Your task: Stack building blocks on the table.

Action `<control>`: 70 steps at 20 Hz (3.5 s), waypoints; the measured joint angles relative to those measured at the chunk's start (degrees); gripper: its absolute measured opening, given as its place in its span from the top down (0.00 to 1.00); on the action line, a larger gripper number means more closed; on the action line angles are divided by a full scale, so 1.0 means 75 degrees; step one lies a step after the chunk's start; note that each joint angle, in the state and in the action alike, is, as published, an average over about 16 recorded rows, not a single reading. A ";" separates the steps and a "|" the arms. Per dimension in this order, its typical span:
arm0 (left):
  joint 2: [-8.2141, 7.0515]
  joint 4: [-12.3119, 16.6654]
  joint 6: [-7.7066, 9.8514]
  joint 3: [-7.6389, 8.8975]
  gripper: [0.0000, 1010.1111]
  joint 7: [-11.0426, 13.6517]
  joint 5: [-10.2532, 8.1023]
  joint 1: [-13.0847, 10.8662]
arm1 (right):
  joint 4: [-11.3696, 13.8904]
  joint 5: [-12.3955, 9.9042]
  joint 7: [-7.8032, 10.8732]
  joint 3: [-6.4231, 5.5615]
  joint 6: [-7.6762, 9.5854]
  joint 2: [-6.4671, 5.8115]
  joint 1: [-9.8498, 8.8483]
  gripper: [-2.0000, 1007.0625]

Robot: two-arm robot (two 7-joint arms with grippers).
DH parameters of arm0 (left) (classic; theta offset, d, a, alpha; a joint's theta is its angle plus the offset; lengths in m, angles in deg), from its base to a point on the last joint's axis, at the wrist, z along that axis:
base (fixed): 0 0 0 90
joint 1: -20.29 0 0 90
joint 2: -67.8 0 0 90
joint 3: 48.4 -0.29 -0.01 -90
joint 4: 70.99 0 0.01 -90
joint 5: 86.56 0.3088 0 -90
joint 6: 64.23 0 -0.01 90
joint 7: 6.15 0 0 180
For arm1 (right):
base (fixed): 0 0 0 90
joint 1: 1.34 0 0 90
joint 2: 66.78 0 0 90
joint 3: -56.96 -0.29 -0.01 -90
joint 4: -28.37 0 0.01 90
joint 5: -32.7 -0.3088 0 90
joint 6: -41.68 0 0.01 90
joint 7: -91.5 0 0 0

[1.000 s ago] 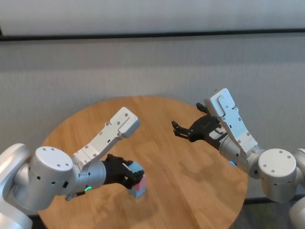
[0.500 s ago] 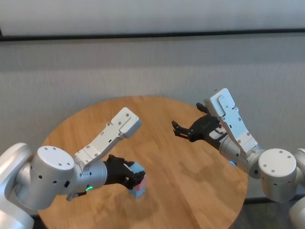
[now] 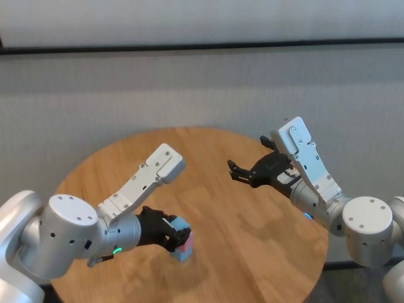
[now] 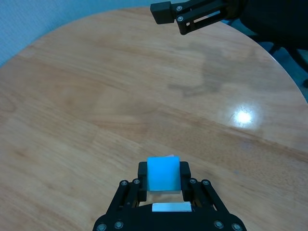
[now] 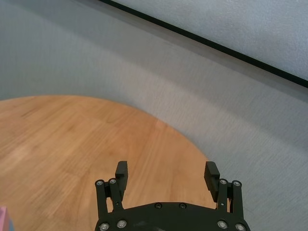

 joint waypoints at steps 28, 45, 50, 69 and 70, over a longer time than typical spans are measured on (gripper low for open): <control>-0.0056 -0.0124 -0.0213 -0.0159 0.54 0.0007 0.0029 0.0068 | 0.0000 0.0000 0.0000 0.0000 0.0000 0.0000 0.0000 0.01; -0.0095 -0.0001 -0.0336 -0.0103 0.09 0.0170 -0.0264 0.0040 | 0.0000 0.0000 0.0000 0.0000 0.0000 0.0000 0.0000 0.01; -0.0039 0.0134 -0.0565 0.0124 0.02 0.0047 -0.0566 -0.0096 | 0.0000 0.0000 0.0000 0.0000 0.0000 0.0000 0.0000 0.01; 0.0496 0.1248 -0.1582 0.1703 0.01 -0.2143 -0.1128 -0.1465 | 0.0000 0.0000 0.0000 0.0000 0.0000 0.0000 0.0000 0.01; 0.0525 0.1320 -0.1614 0.1777 0.01 -0.2286 -0.1089 -0.1562 | 0.0000 0.0000 0.0000 0.0000 0.0000 0.0000 0.0000 0.01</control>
